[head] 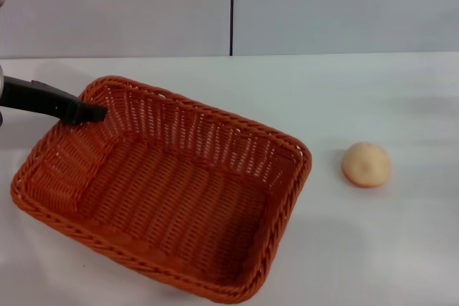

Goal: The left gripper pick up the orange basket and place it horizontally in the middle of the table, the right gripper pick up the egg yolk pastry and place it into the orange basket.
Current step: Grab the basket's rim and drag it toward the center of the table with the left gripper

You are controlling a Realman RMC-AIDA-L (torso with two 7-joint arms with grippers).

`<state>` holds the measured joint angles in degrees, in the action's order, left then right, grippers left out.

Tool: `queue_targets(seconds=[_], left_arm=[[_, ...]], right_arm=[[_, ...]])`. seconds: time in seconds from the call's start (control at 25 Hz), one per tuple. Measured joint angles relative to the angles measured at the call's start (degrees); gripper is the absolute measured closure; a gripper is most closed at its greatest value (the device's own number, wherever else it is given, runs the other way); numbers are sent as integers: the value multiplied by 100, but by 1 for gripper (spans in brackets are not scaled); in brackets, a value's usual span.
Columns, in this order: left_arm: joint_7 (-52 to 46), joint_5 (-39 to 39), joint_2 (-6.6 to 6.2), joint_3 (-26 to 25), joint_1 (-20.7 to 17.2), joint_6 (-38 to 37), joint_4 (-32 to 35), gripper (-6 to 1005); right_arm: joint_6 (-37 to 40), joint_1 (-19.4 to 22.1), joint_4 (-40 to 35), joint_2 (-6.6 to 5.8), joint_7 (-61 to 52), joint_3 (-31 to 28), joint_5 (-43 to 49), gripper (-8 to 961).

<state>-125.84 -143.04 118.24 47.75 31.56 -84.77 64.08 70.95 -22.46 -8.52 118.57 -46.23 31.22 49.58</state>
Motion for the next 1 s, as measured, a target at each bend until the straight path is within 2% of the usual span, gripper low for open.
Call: queue_targets(seconds=[0.28, 0.48, 0.72, 1.0], left_arm=[[-166, 205, -13, -56, -68, -78, 147, 819], [-345, 432, -29, -105, -139, -178, 287, 823], [-683, 791, -42, -741, -167, -475, 450, 827], [-998, 981, -45, -1245, -187, -622, 457, 831]], right_arm=[[-2, 5, -4, 0, 0, -24, 0, 331], [-2, 6, 2, 0, 0, -40, -8, 332], [-5, 11, -19, -7, 0, -51, -37, 332], [-28, 0, -27, -17, 7, -55, -44, 332]])
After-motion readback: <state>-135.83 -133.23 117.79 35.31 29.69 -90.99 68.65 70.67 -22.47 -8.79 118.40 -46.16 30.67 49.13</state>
